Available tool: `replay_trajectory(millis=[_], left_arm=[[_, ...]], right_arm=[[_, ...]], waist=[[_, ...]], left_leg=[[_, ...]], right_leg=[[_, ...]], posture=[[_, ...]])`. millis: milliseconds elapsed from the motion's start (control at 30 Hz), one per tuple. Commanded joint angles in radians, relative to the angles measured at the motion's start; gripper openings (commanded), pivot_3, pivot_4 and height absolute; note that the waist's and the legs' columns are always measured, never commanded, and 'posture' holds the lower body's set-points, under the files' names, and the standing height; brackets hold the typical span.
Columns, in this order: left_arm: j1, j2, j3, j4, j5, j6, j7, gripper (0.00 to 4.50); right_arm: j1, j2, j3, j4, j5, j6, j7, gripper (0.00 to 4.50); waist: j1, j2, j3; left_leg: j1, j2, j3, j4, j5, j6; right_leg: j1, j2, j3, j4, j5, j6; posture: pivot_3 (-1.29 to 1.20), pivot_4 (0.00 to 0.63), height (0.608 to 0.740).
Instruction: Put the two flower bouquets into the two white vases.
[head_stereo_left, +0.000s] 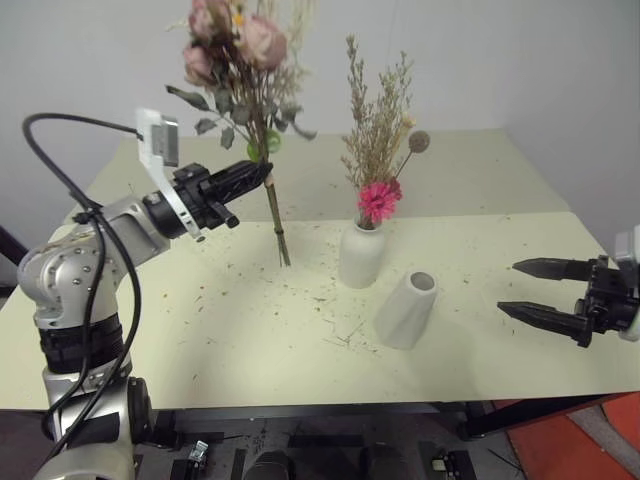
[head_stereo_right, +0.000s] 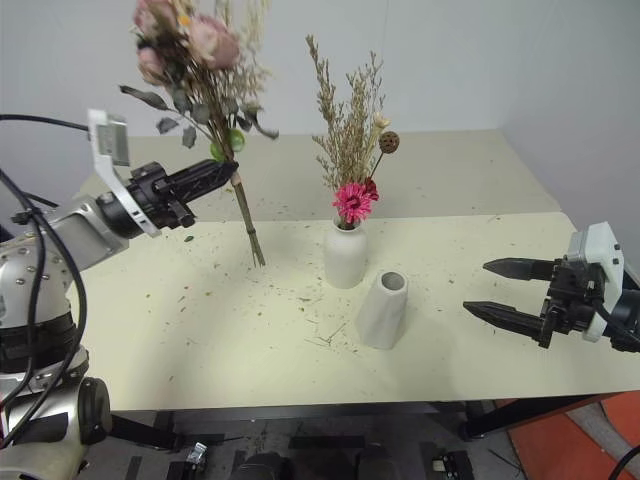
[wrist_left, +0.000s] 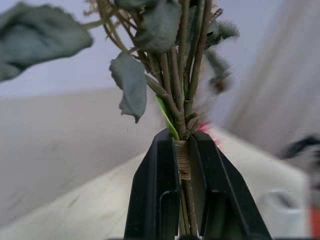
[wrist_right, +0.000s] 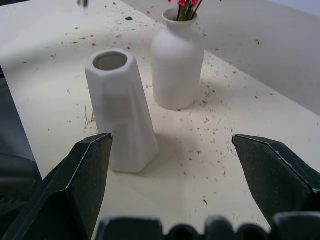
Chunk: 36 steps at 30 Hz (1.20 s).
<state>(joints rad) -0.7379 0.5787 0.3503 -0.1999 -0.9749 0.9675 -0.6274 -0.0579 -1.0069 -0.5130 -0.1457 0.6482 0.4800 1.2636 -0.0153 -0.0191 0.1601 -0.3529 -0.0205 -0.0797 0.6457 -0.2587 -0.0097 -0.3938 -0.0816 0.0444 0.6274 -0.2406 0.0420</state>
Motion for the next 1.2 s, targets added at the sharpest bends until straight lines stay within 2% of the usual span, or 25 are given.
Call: replay_trajectory(millis=[33,233,567,1200], left_arm=[[-0.015,-0.017,-0.005,-0.019,-0.053,-0.057,-0.097,0.11],[-0.104,-0.059,-0.103,0.070,-0.029,-0.122,-0.246,0.11],[-0.297,-0.249,-0.286,0.294,0.107,-0.298,-0.456,0.11],[-0.376,-0.428,-0.372,0.483,0.278,-0.431,-0.545,0.11]], right_arm=[[0.011,-0.013,-0.053,-0.007,-0.001,-0.021,-0.006,4.50],[0.036,-0.010,-0.076,-0.009,0.002,-0.018,-0.013,4.50],[0.100,0.008,-0.122,-0.043,0.017,-0.001,-0.040,4.50],[0.210,0.059,-0.213,-0.160,0.060,0.016,-0.103,4.50]], waist=[[0.001,0.000,0.000],[0.003,0.000,0.000],[0.000,-0.001,0.000],[0.002,-0.002,0.001]], left_leg=[[0.000,0.000,0.000,0.000,0.000,0.000],[0.000,0.000,0.000,0.001,0.000,0.000],[0.000,0.000,0.000,0.001,-0.001,0.002],[0.000,0.000,0.000,0.001,-0.001,0.002]], right_leg=[[0.001,0.000,0.000,0.000,0.000,0.000],[0.002,0.000,-0.001,-0.001,0.000,0.000],[0.003,0.001,-0.001,-0.003,0.000,0.000],[0.004,0.002,0.000,-0.003,0.000,0.001]], posture=[[0.00,0.150,0.740],[0.00,0.150,0.740],[0.00,0.150,0.740],[0.00,0.150,0.740]])
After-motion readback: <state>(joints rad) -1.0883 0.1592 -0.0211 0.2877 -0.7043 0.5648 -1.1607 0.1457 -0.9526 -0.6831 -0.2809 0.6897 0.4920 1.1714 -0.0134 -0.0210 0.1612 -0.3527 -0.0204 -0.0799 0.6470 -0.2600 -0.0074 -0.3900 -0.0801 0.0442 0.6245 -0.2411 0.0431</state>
